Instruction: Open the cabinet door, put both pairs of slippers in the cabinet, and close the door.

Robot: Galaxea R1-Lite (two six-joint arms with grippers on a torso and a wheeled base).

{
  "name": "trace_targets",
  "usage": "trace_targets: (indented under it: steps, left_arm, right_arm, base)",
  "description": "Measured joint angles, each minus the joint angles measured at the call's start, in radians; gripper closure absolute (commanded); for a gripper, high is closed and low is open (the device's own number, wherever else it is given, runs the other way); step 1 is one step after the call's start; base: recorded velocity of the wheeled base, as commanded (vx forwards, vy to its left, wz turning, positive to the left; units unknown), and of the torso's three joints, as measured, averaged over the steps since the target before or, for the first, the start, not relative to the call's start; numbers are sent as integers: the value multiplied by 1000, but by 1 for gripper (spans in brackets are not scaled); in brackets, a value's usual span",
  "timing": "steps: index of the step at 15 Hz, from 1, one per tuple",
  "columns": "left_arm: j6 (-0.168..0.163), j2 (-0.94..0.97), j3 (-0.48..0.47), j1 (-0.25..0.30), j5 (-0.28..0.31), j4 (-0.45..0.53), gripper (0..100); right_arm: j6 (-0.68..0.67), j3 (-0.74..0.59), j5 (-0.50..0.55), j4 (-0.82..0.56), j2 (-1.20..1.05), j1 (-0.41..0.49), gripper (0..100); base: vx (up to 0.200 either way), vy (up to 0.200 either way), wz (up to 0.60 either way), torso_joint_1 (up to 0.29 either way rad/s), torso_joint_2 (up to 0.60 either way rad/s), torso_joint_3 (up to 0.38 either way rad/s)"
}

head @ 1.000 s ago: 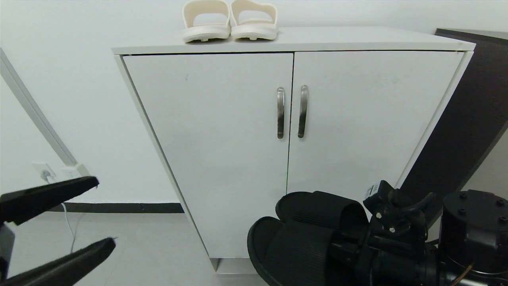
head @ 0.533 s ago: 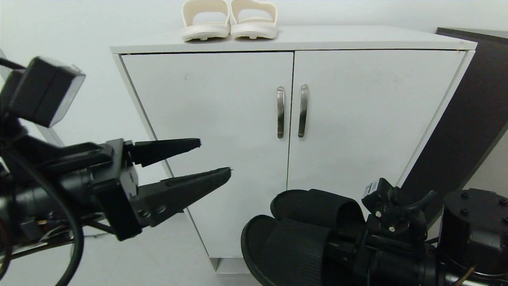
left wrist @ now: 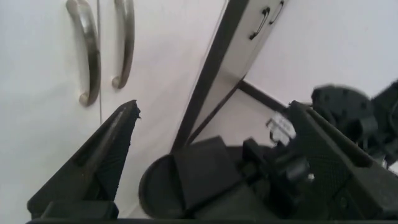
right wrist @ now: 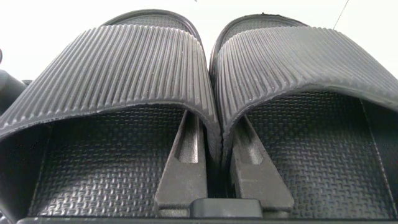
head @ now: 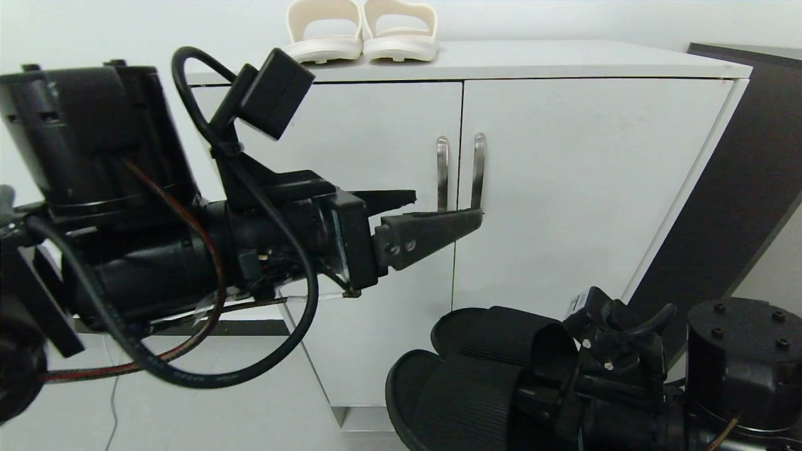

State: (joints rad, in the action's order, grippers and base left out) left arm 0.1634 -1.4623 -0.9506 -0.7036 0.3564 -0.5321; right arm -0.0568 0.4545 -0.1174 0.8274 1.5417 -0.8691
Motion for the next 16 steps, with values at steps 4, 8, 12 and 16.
trace_targets:
  steps: [4,8,12,16]
  left_arm:
    - [75,-85,-116,-2,27,6,0]
    - [79,-177,-200,-2,28,8,0]
    - [79,-229,-254,-2,26,13,0]
    - [79,-291,-309,-2,-21,13,0]
  right_arm:
    - [0,-9,-2,2,-5,0,100]
    - [-1,-8,-3,2,-6,6,100]
    - [-1,-4,-3,2,-5,9,100]
    - [-1,-4,-4,2,-4,12,100]
  base:
    - [0,0,0,0,0,0]
    - [0,0,0,0,0,0]
    - [0,0,0,0,0,0]
    - [0,0,0,0,0,0]
